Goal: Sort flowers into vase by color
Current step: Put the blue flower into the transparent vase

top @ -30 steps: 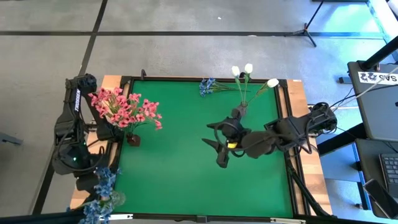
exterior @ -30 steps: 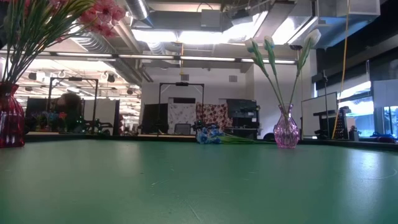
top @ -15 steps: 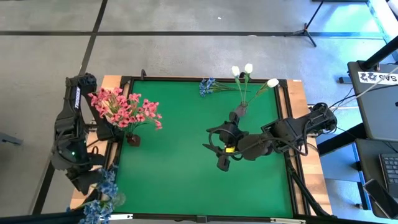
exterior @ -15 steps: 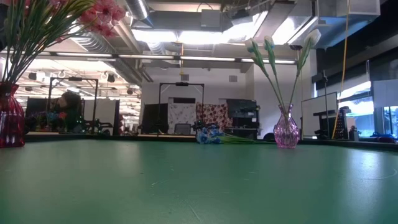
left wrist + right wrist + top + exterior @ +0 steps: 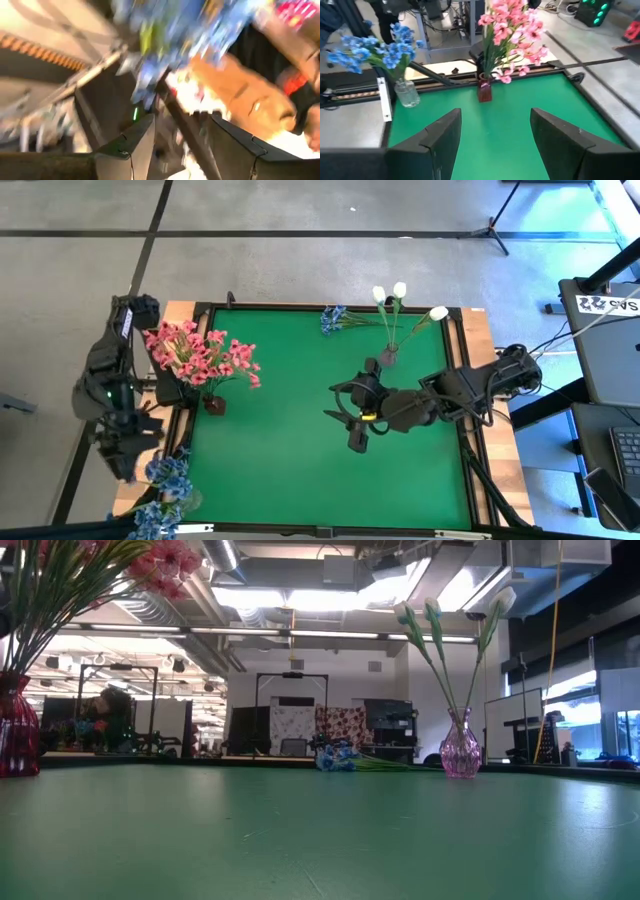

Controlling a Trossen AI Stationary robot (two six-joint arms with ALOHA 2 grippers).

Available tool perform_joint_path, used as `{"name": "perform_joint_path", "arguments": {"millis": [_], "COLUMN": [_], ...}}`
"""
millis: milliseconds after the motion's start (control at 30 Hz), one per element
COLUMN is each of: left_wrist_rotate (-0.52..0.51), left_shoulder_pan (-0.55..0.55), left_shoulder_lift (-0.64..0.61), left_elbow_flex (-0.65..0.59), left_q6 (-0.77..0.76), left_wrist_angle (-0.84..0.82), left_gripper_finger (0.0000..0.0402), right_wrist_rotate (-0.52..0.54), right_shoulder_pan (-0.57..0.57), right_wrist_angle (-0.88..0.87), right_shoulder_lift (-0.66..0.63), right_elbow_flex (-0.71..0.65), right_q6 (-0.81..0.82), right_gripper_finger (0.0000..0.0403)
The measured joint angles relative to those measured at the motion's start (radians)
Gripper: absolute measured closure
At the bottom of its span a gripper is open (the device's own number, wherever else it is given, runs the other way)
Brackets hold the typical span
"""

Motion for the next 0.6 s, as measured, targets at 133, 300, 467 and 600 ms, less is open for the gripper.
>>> {"name": "perform_joint_path", "arguments": {"millis": [133,300,467,600], "left_wrist_rotate": [0.092,0.08,-0.108,-0.322], "left_shoulder_pan": [-0.001,0.0,0.0,0.0], "left_shoulder_lift": [-0.055,-0.129,-0.193,-0.214], "left_elbow_flex": [0.007,0.039,0.061,0.061], "left_q6": [-0.019,0.127,0.434,0.771], "left_wrist_angle": [-0.003,-0.095,-0.183,-0.173], "left_gripper_finger": [0.0225,0.0225,0.0225,0.0225], "right_wrist_rotate": [0.01,0.013,-0.016,-0.119], "right_shoulder_pan": [-0.019,-0.057,-0.125,-0.227], "right_wrist_angle": [0.004,0.038,0.141,0.167], "right_shoulder_lift": [0.0,0.01,0.04,0.079], "right_elbow_flex": [0.0,0.0,0.001,0.002], "right_q6": [-0.034,-0.113,-0.238,-0.262], "right_gripper_finger": [0.0166,0.0166,0.0166,0.0166]}}
